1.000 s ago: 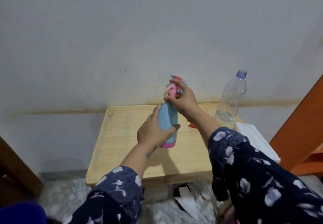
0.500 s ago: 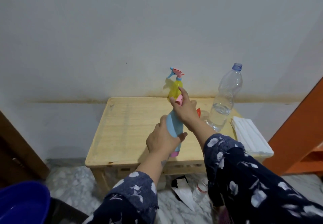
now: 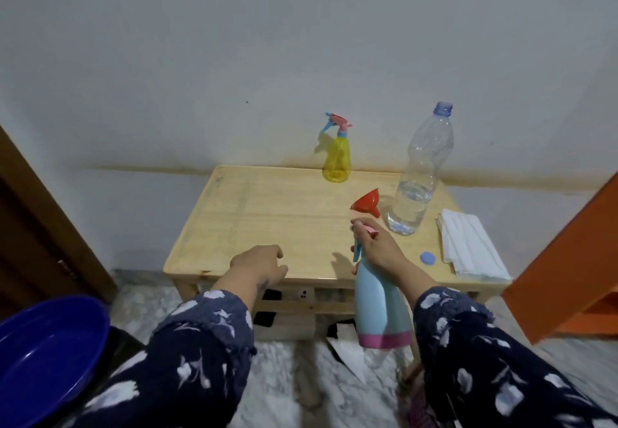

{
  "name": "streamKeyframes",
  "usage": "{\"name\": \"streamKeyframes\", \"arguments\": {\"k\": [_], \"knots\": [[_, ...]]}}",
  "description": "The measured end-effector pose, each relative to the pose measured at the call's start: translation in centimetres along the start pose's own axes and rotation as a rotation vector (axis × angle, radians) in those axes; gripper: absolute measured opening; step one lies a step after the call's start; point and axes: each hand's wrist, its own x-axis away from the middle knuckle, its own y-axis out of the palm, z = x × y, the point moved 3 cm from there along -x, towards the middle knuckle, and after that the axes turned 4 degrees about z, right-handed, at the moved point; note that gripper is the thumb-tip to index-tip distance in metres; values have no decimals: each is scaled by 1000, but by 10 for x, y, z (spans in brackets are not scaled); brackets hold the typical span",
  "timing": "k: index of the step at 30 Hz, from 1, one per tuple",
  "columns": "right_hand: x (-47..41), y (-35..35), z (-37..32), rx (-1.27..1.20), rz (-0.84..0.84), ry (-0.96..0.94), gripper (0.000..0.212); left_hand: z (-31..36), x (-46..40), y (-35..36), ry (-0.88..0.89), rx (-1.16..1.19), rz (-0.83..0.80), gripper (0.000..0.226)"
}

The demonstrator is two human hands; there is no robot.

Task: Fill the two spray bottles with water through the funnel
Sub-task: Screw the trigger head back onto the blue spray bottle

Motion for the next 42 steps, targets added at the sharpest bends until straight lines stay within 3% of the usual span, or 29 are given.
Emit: {"name": "streamKeyframes", "arguments": {"k": [6,10,25,28,36,38,42], "knots": [[1,0,9,-16,37,46,36,-12,-3,-9,-70,122,2,48],[-3,1,10,-17,53,70,35,-9,-4,-14,-51,70,-49,50],[-5,73,-25,-63,-214,-38,40,-36,-10,-21,-107,98,-56,49],[-9,87,-34,-191,-254,9,33,-43,-14,-23,-123,109,-44,49],[-32,100,-47,-212,-190,12,31,-52,-27,-28,-111,131,-38,50],[-40,101,-55,-248,-165,-7,27,-50,-31,-31,-90,188,-25,55],[-63,99,-79,-307,-77,-71,27,-30,-34,-38,29,522,-99,66]]}}
